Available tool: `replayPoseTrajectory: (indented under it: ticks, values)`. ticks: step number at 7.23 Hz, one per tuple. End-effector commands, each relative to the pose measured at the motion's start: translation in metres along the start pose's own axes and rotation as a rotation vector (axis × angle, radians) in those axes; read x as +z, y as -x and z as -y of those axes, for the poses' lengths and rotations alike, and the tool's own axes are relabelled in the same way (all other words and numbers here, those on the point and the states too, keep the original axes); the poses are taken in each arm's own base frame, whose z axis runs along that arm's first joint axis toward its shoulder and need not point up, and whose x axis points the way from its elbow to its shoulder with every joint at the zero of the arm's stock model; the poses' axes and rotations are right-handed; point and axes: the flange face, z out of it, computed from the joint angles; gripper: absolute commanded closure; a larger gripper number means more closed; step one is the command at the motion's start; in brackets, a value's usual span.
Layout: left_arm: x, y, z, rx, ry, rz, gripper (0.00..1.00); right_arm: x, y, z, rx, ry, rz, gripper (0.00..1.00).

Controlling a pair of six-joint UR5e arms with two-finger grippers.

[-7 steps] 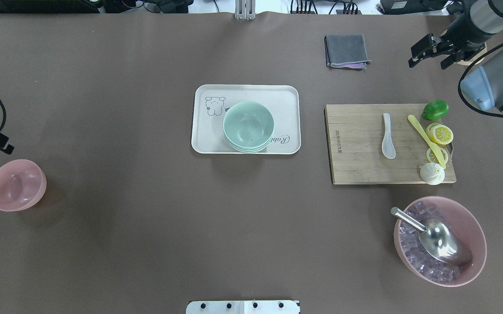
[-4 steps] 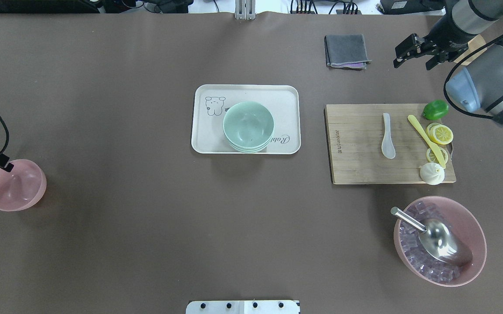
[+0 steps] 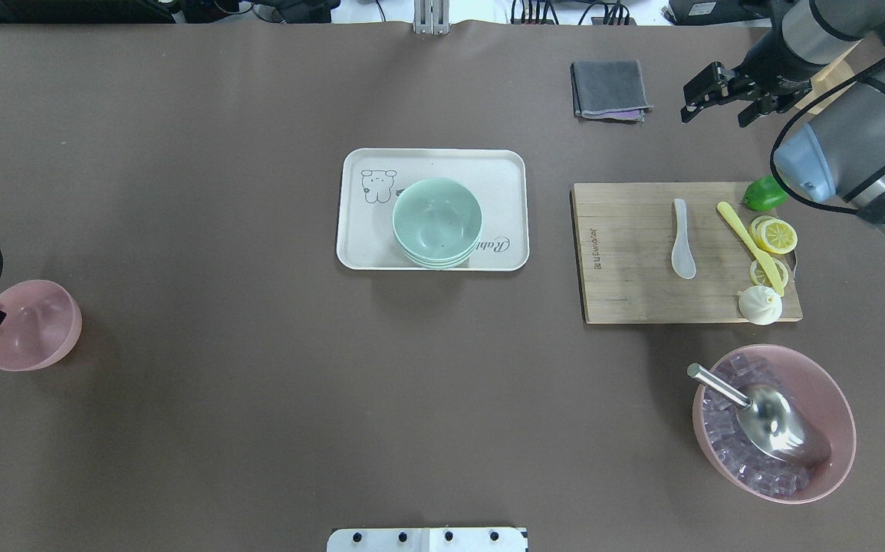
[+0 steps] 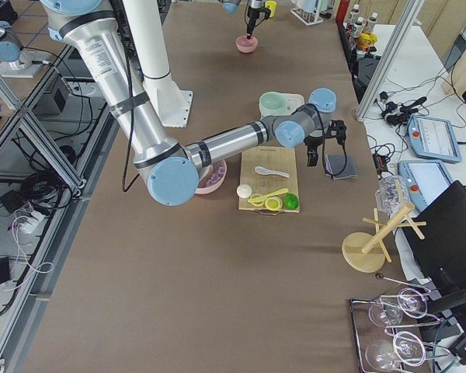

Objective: Stack pink bowl on green and place spoon
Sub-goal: 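Move the left gripper to the pink bowl while the right moves toward the board, then lift the pink bowl with the left gripper and lower it onto the green bowl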

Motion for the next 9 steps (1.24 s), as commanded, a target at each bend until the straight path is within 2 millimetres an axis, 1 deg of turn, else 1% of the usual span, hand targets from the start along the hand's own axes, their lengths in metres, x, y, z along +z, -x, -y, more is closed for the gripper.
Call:
replayPoseTrajectory:
  ticks: [1,2,3,4,5,6,7,8,9]
  values:
    - [-0.019,-0.045,0.042,-0.029,-0.041,-0.039,1.0,0.004,0.022,0.003,0.002,-0.006,-0.001,0.0]
    - [-0.045,-0.104,0.099,-0.071,-0.036,-0.085,1.0,0.01,0.048,0.001,0.036,-0.002,0.011,0.0]
    - [-0.093,-0.183,0.168,-0.116,-0.016,-0.082,1.0,0.023,0.061,-0.007,0.048,0.007,0.005,0.0]
    - [-0.142,-0.268,0.225,-0.165,-0.009,-0.052,1.0,0.031,0.062,-0.012,0.047,0.018,-0.002,0.0]
    - [-0.16,-0.336,0.251,-0.214,-0.03,-0.047,1.0,0.035,0.06,-0.017,0.056,0.027,-0.004,0.0]
    - [-0.139,-0.403,0.255,-0.225,-0.019,-0.055,1.0,0.041,0.058,-0.022,0.06,0.036,-0.007,0.0]
    - [-0.107,-0.448,0.273,-0.209,-0.05,-0.037,1.0,0.042,0.059,-0.024,0.069,0.04,-0.006,0.0]
    - [-0.09,-0.477,0.295,-0.201,-0.071,-0.069,1.0,0.045,0.057,-0.026,0.07,0.044,-0.009,0.0]
    - [-0.071,-0.495,0.287,-0.21,-0.051,-0.074,1.0,0.046,0.057,-0.027,0.077,0.046,-0.009,0.0]
